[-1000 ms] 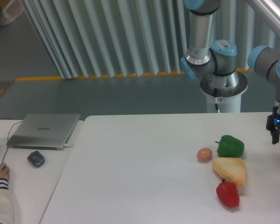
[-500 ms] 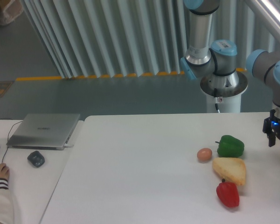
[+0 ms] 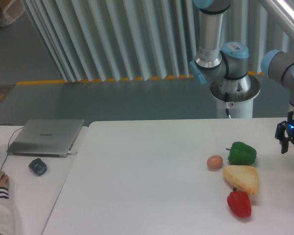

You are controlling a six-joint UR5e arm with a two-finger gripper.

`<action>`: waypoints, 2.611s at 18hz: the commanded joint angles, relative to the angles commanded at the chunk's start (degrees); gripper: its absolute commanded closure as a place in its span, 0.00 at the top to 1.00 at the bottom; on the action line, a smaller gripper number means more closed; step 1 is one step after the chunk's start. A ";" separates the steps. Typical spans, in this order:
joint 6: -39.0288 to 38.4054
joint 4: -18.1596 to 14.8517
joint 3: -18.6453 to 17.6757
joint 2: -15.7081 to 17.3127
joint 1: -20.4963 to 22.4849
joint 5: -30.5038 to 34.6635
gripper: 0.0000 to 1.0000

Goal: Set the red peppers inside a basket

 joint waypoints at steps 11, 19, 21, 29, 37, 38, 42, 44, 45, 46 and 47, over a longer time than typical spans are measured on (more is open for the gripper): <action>-32.96 3.52 4.04 -3.43 -2.99 -1.58 1.00; -55.28 3.61 4.48 -3.43 -6.23 -0.97 1.00; -58.27 3.69 5.01 -3.52 -8.25 -0.97 1.00; -60.48 5.45 6.06 -6.77 -16.52 -1.06 1.00; -60.66 5.45 6.15 -7.47 -16.61 0.26 1.00; -60.74 5.63 6.15 -7.56 -16.53 0.52 1.00; -60.66 5.63 6.15 -8.44 -16.44 3.16 1.00; -60.40 5.28 5.54 -8.53 -16.35 4.04 1.00; -60.31 5.28 5.45 -8.44 -16.35 4.56 1.00; -60.48 5.45 5.62 -8.53 -16.35 4.31 1.00; -60.74 5.54 5.80 -8.61 -16.35 4.22 1.00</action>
